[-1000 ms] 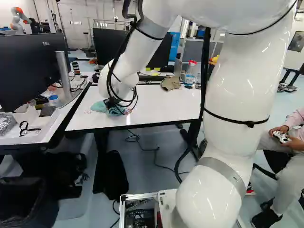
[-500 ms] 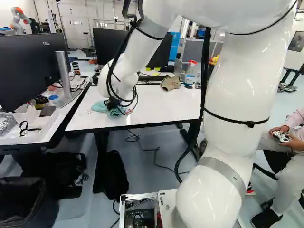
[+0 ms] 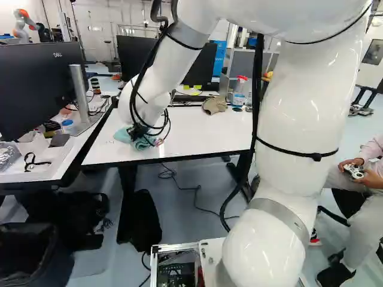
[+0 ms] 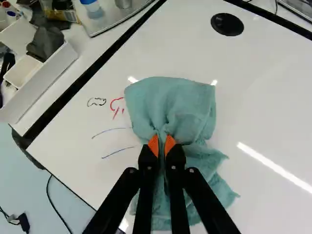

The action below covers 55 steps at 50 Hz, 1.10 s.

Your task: Clean the table with the green towel

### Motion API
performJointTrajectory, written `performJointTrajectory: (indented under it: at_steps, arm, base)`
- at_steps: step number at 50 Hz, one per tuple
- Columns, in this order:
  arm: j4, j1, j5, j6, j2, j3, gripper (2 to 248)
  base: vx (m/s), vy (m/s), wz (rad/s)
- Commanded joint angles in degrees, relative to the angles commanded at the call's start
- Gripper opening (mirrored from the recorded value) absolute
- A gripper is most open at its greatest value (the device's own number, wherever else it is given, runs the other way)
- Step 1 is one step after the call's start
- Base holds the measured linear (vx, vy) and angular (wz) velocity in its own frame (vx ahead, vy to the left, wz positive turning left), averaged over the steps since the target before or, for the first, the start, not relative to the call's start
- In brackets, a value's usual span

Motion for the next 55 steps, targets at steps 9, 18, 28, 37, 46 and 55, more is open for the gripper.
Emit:
performJointTrajectory:
  at_steps: [9,18,28,37,46,55]
  arm:
    - [0.00,1.94,0.00,0.00,-0.17,-0.21,35]
    - [0.00,3.87,0.00,0.00,-0.45,-0.53,35]
    - [0.00,5.81,0.00,0.00,-1.24,-1.47,35]
    - [0.00,7.41,0.00,0.00,-2.35,-2.78,35]
    - [0.00,8.40,0.00,0.00,-4.09,-4.88,35]
    - [0.00,8.64,0.00,0.00,-6.30,-7.57,35]
  base:
    - [0.000,0.000,0.000]
    - [0.000,0.000,0.000]
    - [0.000,0.000,0.000]
    - [0.000,0.000,0.000]
    - [0.000,0.000,0.000]
    - [0.000,0.000,0.000]
